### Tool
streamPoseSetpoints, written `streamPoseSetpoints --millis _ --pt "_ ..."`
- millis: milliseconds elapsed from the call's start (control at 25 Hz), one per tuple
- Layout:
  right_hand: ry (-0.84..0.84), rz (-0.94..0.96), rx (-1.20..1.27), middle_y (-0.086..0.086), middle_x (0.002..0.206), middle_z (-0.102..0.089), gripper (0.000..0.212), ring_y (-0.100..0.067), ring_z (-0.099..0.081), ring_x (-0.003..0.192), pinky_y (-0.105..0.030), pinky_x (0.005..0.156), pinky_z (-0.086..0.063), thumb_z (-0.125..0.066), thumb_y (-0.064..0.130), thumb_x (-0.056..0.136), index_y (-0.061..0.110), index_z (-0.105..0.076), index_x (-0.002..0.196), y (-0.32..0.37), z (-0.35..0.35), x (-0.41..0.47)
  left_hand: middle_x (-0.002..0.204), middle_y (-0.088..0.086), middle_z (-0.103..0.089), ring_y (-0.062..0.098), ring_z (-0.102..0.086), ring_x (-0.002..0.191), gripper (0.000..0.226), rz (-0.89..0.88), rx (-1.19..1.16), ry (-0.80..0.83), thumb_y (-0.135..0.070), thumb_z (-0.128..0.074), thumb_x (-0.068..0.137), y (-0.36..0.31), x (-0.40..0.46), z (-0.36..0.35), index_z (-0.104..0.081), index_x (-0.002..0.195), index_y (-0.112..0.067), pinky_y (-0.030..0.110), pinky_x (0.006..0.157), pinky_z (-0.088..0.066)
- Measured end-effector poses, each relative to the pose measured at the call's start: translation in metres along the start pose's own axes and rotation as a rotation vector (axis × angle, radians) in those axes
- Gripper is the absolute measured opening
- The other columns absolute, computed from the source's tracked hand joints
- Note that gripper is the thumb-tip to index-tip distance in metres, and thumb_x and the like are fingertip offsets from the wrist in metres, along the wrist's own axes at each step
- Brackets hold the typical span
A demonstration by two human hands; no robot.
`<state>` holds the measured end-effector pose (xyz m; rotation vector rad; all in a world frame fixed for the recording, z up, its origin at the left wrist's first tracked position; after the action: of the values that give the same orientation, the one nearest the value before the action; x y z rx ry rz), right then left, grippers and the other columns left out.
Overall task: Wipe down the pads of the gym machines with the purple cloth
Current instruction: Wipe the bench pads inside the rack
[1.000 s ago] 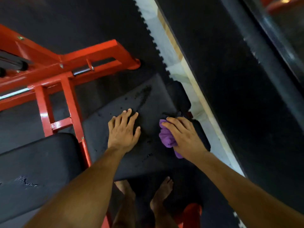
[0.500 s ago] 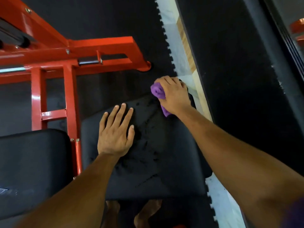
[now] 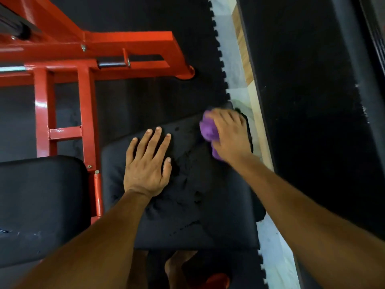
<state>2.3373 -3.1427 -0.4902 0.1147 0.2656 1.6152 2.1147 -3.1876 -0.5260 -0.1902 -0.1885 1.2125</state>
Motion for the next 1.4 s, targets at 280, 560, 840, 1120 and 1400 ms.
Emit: streamPoseSetpoints --millis 280,560,840,1120,1400 --pt "-0.074 -0.042 0.129 -0.003 0.135 -0.057 0.081 -0.03 -0.051 0.125 -0.056 0.106 -0.043 -0.087 0.013 0.059 0.022 -0.054 0.133 0.002 0.008 -0.025 0.168 0.006 -0.031 0.026 -0.024 0.156 0.062 0.004 0.02 -0.003 -0.042 -0.035 0.101 -0.002 0.001 0.002 -0.038 0.159 -0.021 0.054 0.125 -0.019" --pt "0.084 -0.003 0.179 0.003 0.142 -0.054 0.074 -0.025 -0.048 0.129 -0.054 0.107 -0.046 -0.062 0.003 0.066 0.02 -0.057 0.138 0.011 0.004 -0.142 0.169 0.003 -0.029 0.024 -0.022 0.157 0.061 0.016 -0.007 0.067 -0.044 -0.033 0.103 -0.003 0.004 0.002 -0.036 0.16 -0.023 0.05 0.127 -0.016" --pt "0.022 0.271 -0.071 0.0 0.142 -0.049 0.089 -0.028 -0.044 0.13 -0.058 0.114 -0.032 -0.08 0.016 0.055 0.023 -0.048 0.137 0.086 -0.02 -0.138 0.172 0.004 -0.016 0.024 -0.013 0.159 0.066 0.31 -0.012 -0.018 -0.048 -0.03 0.104 0.045 -0.062 0.019 -0.026 0.164 -0.02 0.056 0.127 -0.011" --pt "-0.069 0.043 -0.21 -0.002 0.127 -0.056 0.06 -0.029 -0.053 0.112 -0.052 0.102 -0.04 -0.075 0.026 0.072 0.024 -0.054 0.128 0.086 -0.013 0.044 0.172 0.005 -0.02 0.025 -0.015 0.159 0.068 0.274 -0.001 -0.07 -0.046 -0.034 0.101 0.044 -0.065 0.006 -0.029 0.163 -0.018 0.055 0.127 -0.011" --pt "0.04 0.147 -0.003 -0.001 0.137 -0.055 0.069 -0.028 -0.05 0.124 -0.053 0.11 -0.034 -0.073 0.025 0.064 0.021 -0.059 0.132 0.1 -0.028 -0.142 0.172 0.004 -0.018 0.026 -0.015 0.159 0.069 0.278 -0.015 -0.068 -0.044 -0.035 0.099 0.047 -0.061 0.008 -0.029 0.163 -0.018 0.056 0.127 -0.011"
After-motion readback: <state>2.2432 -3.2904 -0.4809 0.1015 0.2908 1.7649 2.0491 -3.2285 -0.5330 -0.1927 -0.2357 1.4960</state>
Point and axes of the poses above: each hand's wrist, its own x-axis towards the middle knuckle, its own z-axis out of the back of the hand, y = z × x, the point moved 9 cm from there along x, towards the middle knuckle
